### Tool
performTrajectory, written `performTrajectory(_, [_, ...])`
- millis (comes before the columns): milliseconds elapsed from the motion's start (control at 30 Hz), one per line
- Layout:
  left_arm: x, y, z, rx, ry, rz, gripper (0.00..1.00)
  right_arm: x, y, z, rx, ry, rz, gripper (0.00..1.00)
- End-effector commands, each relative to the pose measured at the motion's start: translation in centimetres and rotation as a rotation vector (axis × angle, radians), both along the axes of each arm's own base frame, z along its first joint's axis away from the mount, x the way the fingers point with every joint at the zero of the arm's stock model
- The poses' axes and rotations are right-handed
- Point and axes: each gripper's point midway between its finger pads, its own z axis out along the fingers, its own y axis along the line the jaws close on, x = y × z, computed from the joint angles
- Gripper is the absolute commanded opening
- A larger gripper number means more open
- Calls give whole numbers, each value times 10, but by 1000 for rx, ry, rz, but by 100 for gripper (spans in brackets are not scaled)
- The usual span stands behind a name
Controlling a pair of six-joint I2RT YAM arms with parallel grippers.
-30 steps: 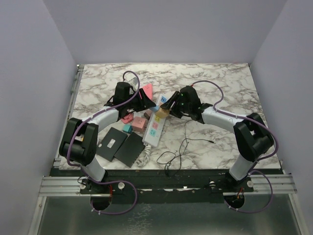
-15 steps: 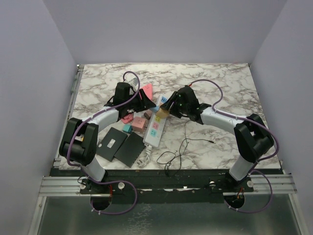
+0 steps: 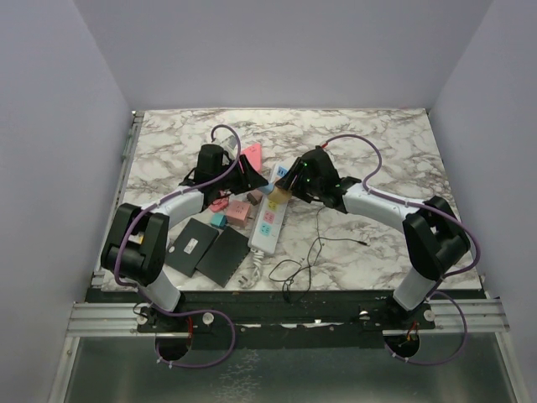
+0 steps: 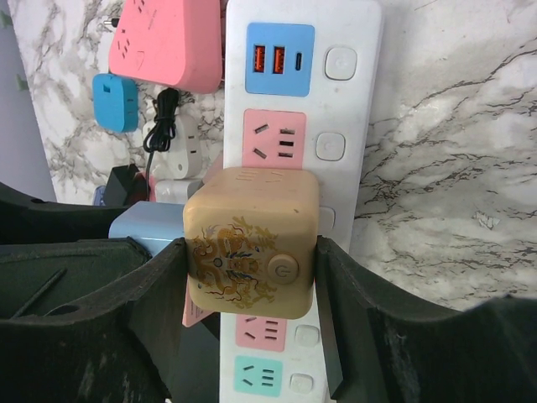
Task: Pull the plug off the socket
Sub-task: Remove the plug from the socket.
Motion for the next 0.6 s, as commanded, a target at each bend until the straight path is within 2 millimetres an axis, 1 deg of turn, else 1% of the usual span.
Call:
performTrajectory(0, [-9,-14,26,-28,-112,-79,0,7,-16,-1,-100,-34,-42,0])
performTrajectory(100, [-8,-12,22,-54,-77,-75,0,4,-17,-6,-91,-17,-55,0])
performTrajectory(233, [-4,-7,11,-116,5,-66,0,1,-18,-12,-79,-1,-61,0])
performTrajectory(333, [-4,-7,3,-141,49,-69,0,-1,-14,-12,-57,3,-51,0])
performTrajectory(400, [-2,-3,-1,-149,70,-59,0,-1,-12,-11,-44,2,-45,0])
performTrajectory(567, [2,4,-6,-151,88,-38,0,-1,-11,-11,-42,7,-44,0])
